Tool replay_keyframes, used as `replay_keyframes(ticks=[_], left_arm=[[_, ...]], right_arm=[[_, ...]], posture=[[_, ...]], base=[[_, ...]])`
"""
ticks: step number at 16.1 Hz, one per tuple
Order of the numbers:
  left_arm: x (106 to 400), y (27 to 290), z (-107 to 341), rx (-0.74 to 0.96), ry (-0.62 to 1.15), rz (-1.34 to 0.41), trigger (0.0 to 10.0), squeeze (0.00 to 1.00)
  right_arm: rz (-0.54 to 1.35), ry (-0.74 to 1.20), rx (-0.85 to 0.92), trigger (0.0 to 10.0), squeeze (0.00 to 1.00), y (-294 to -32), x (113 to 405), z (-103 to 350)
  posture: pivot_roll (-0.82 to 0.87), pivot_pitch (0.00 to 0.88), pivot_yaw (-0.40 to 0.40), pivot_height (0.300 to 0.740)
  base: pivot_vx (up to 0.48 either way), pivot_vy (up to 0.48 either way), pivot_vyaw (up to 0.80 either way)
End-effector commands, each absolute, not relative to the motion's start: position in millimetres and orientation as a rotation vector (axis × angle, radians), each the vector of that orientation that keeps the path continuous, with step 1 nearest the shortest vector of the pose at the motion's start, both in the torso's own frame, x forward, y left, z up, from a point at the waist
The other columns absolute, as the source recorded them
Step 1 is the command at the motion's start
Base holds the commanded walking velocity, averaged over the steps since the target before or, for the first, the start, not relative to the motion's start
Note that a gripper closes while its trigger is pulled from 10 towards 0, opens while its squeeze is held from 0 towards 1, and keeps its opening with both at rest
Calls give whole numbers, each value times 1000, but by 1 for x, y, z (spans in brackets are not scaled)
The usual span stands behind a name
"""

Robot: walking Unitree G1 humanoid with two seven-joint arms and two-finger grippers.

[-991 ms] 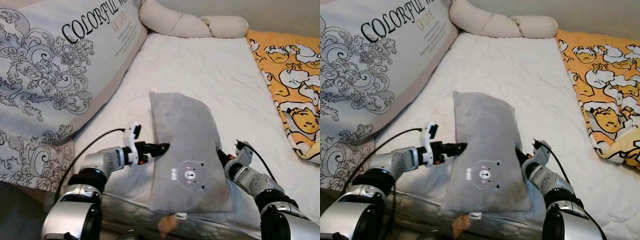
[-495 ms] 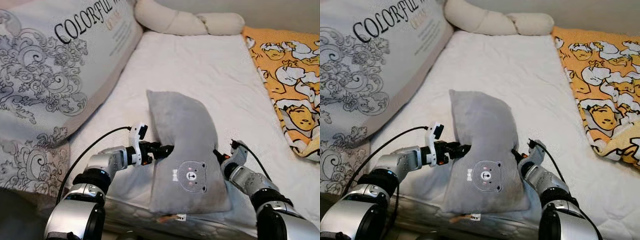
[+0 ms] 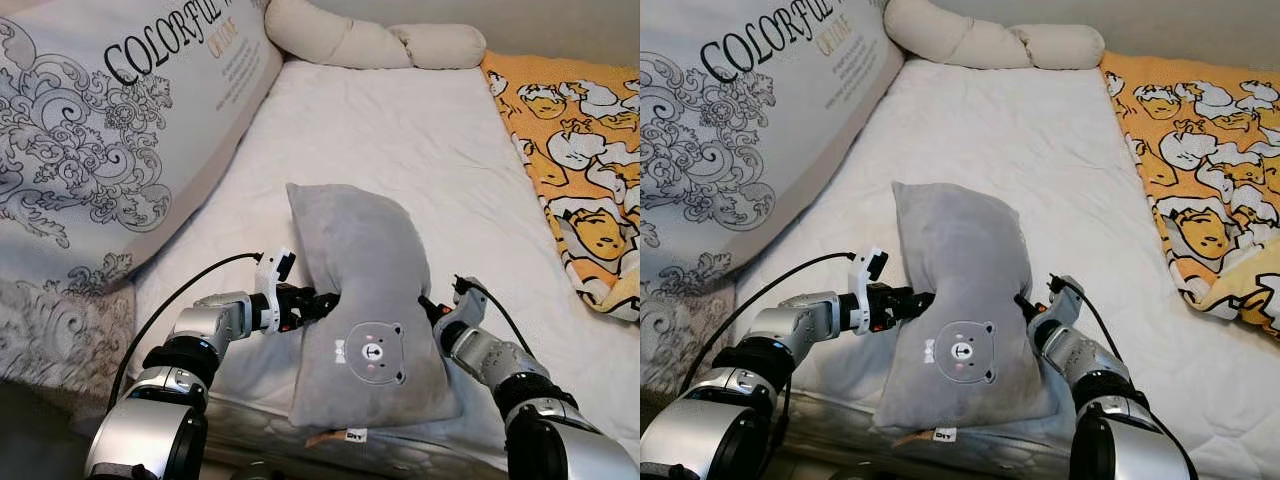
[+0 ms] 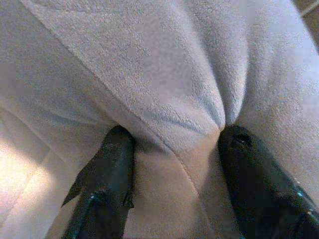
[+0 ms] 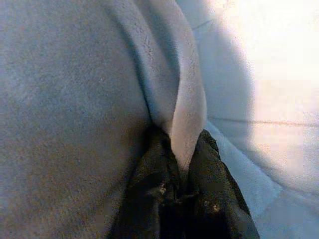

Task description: Clean up the room

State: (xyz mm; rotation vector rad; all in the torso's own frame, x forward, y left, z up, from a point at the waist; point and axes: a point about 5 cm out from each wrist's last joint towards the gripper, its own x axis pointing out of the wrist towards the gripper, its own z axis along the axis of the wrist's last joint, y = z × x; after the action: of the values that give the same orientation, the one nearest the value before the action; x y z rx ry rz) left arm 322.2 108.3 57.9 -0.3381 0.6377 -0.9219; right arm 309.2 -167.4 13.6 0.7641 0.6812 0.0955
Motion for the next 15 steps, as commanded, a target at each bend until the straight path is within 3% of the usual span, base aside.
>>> replay_keyframes(ticks=[1,8,15], left_arm=[[323,98,60,-328,646,-938,0,0],[354,93,131,-371,284,-940,0,0],[343,97,150,-237,168,-918,0,0]], right_arm=[[170,624,756,0,0,-150,325,31],[273,268,695,0,0,-131,355,86],[193,166,708,0,0,-133,342,84]], posture=[[-18,0,-2,740],[3,0,-9,740],[32,0,-1,740]], base=[[0,0,0],[0,0,0],[0,0,0]])
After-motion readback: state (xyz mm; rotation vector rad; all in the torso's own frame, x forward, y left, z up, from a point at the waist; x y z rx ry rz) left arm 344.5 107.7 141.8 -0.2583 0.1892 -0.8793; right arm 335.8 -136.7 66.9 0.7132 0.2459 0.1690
